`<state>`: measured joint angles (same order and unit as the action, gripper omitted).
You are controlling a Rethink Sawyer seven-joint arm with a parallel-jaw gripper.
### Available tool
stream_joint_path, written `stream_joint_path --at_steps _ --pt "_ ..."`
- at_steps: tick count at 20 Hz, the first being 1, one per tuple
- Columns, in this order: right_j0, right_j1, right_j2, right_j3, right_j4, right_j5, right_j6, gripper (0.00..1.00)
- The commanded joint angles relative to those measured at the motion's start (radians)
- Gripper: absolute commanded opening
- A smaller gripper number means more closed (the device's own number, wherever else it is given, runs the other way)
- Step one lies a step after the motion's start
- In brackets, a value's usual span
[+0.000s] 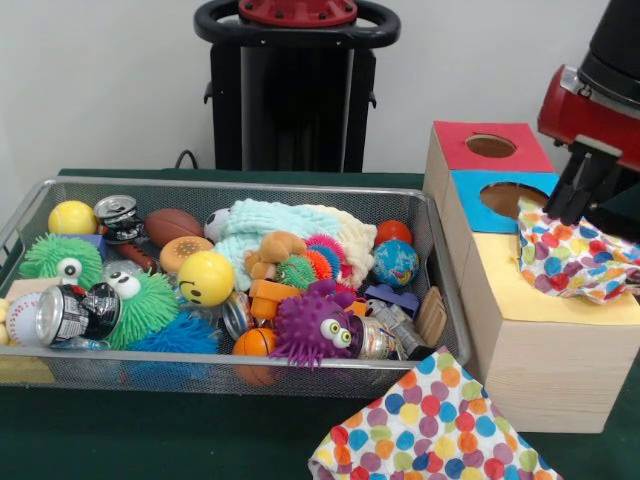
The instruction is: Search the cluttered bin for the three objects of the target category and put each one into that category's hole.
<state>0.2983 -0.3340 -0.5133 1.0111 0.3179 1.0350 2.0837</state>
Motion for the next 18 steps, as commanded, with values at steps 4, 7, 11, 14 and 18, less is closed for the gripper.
stream_joint_path --at_steps 4,7,11,14,18 --pt "-0.013 0.055 0.094 0.088 -0.098 -0.031 0.053 0.0" --pt "0.009 0.08 0.073 0.069 -0.123 -0.028 0.092 0.0" --pt "0.056 0.113 0.042 0.06 -0.146 -0.027 0.165 0.0" --pt "0.12 0.15 -0.03 0.039 -0.193 -0.054 0.242 0.0" --pt "0.147 0.174 -0.005 0.101 -0.167 -0.129 0.279 0.0"
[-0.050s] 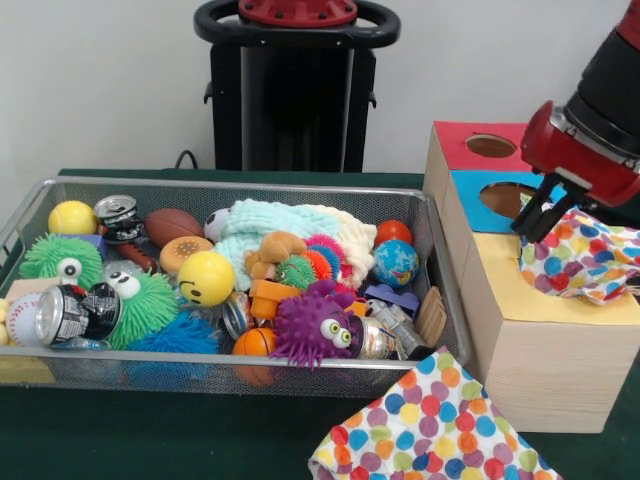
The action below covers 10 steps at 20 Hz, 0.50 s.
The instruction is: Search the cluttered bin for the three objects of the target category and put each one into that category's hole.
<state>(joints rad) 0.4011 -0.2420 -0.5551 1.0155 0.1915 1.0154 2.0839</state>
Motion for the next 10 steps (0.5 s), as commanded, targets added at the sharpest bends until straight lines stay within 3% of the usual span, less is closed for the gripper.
stream_joint_path --at_steps 1,10 --pt "0.043 0.078 0.048 0.112 -0.036 -0.127 0.267 0.0" --pt "0.001 0.007 0.089 0.173 -0.05 -0.197 0.096 0.0"
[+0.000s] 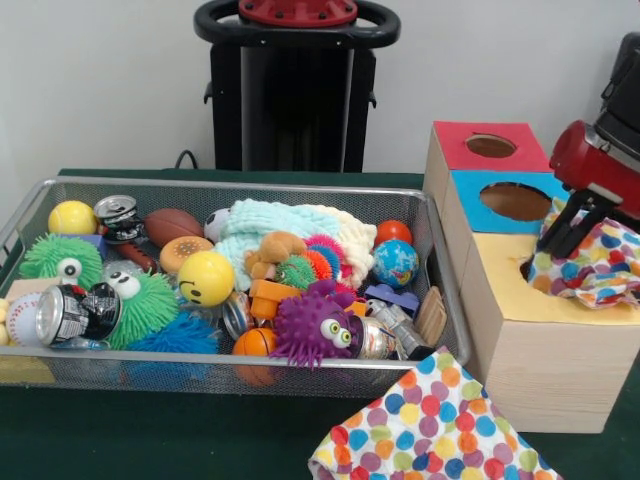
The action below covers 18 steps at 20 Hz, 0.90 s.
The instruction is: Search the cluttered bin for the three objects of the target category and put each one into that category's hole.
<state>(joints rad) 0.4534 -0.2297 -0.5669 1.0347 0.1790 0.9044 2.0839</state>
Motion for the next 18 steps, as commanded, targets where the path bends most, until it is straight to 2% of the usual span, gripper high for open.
stream_joint_path --at_steps 1,6,12,15,18 --pt "-0.058 -0.014 0.105 0.157 -0.039 -0.084 0.079 0.0" --pt "-0.08 -0.025 0.113 0.153 -0.042 -0.076 0.043 0.0" --pt "-0.109 -0.002 0.13 0.129 -0.042 -0.095 0.036 0.0" --pt "-0.122 0.042 0.138 0.106 -0.039 -0.123 0.057 0.0" --pt "-0.091 0.141 0.113 0.035 -0.018 -0.149 0.17 0.0"
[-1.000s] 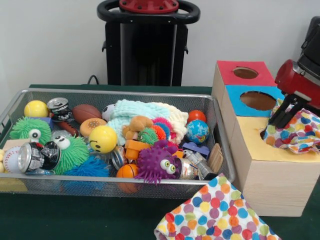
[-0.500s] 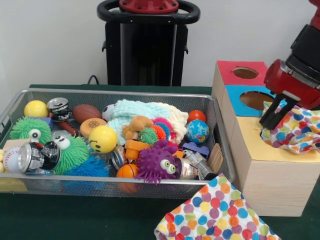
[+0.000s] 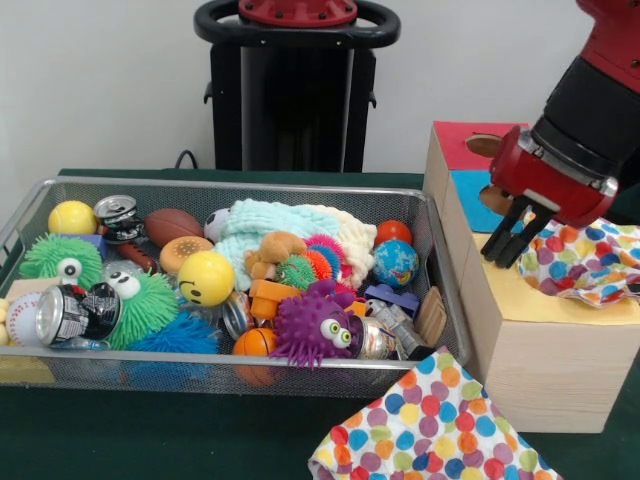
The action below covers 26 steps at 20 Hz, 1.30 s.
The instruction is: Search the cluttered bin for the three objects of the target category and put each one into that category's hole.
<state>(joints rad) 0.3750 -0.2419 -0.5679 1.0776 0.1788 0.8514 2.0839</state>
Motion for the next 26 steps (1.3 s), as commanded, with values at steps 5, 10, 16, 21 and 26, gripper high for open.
stream_joint_path --at_steps 5,10,16,21,26 --pt "0.051 0.284 0.004 -0.161 0.02 0.051 0.357 0.0" --pt "0.07 0.265 -0.019 -0.159 0.045 0.104 0.364 0.0" --pt "0.049 0.124 0.032 -0.028 0.045 0.095 0.219 0.0" --pt "0.051 0.07 0.037 0.036 0.043 0.087 0.199 0.0" --pt "0.044 0.051 0.065 0.055 0.055 0.086 0.187 0.0"
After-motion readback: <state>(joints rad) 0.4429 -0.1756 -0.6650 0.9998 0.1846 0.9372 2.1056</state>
